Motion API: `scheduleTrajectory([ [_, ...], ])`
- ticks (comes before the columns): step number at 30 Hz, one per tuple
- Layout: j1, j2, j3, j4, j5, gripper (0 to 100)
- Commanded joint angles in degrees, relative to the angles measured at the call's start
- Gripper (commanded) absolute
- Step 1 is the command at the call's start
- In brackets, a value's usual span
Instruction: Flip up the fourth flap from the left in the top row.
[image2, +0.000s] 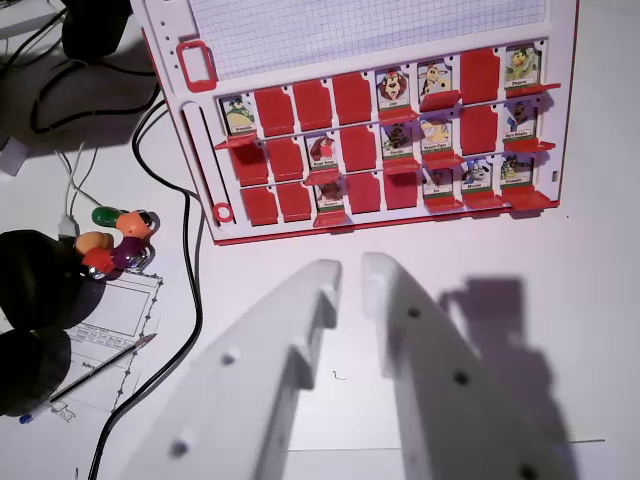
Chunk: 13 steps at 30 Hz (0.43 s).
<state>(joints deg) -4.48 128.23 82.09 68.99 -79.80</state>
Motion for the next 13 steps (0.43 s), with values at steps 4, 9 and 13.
scheduleTrajectory([
  [4,0.18,2.90,-0.70,-0.44,-0.18,2],
  [9,0.35,3.52,-0.09,-0.79,-0.18,2],
  [13,0.26,2.55,-0.79,-1.41,0.09,2],
])
